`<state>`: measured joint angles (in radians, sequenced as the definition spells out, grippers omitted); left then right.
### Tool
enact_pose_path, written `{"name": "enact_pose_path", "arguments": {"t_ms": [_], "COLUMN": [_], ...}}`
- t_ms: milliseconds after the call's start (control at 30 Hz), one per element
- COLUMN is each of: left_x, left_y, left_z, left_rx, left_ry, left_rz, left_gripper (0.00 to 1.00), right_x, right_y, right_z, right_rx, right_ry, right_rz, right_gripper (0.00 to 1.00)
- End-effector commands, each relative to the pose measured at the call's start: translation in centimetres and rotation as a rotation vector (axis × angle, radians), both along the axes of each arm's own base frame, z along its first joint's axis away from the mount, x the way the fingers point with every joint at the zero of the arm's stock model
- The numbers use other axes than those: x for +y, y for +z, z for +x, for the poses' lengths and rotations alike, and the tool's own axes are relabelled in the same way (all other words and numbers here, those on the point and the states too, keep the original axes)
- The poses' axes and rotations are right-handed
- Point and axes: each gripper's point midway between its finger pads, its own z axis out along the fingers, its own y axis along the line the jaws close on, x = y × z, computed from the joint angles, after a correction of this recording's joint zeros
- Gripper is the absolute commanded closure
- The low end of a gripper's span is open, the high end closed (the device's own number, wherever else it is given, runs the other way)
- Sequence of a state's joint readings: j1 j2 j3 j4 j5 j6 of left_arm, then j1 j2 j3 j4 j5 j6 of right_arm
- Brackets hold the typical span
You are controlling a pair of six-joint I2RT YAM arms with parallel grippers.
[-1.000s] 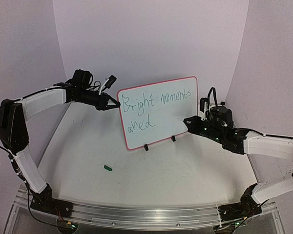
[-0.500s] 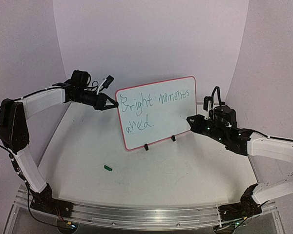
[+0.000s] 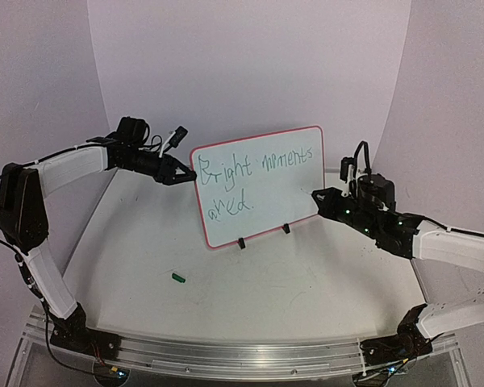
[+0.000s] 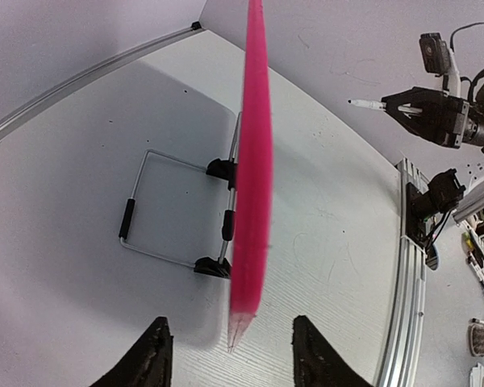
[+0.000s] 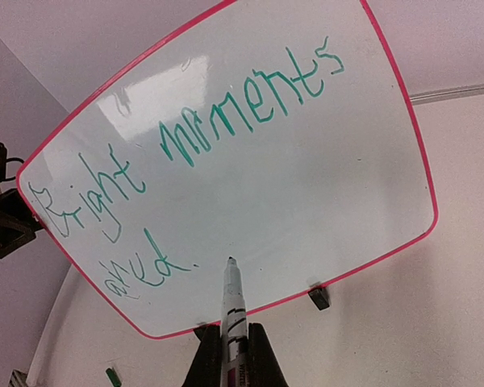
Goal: Write a sentence on the whiteboard
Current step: Put down the whiteboard on the whiteboard stand, then pick up the pen cap from the corner of the board.
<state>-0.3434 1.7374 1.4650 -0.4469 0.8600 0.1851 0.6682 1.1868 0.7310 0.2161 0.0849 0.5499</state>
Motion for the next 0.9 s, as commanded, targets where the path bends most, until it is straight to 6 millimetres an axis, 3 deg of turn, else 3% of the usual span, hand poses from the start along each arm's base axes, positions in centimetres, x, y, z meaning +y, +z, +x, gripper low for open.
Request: {"name": "enact_pose_path", "arguments": {"t_ms": [0, 200, 400, 500, 667, 767, 867], "left_x": [0.7, 1.5, 3.5, 4.4, 6.4, 7.6, 7.4], "left_y": [0.4, 1.1, 2.8, 3.3, 2.0, -0.2, -3.3], "left_z": [0.2, 0.2, 1.8, 2.6, 2.7, 1.5, -0.7], "left_rx": [-0.022, -0.095, -0.209, -0.211, -0.113, -0.024, 0.067], "left_ry": [0.011, 0.044, 0.217, 0.319, 0.518, 0.627, 0.643], "left_rz": [0.006, 0.05, 0.089, 0.072, 0.03, -0.013, -0.017], "left_gripper": [0.42, 0.25, 0.21, 0.11, 0.09, 0.08, 0.07], "right_x": [-0.7, -0.9, -0.8, -1.3, -1.8, -1.6, -1.0], "right_y": [0.6, 1.1, 1.7, 1.3, 1.0, 0.5, -0.6], "right_z": [-0.2, -0.5, -1.3, -1.7, -2.6, -3.1, -3.4], "right_rx": [-0.026, -0.041, -0.059, -0.033, -0.011, 0.009, 0.053], "right_ry": [-0.02, -0.013, 0.028, 0.027, 0.039, 0.062, 0.091], "right_rz": [0.002, -0.006, -0.028, -0.063, -0.081, -0.07, -0.07], "right_gripper": [1.0, 1.0, 1.0, 1.0, 1.0, 1.0, 1.0]}}
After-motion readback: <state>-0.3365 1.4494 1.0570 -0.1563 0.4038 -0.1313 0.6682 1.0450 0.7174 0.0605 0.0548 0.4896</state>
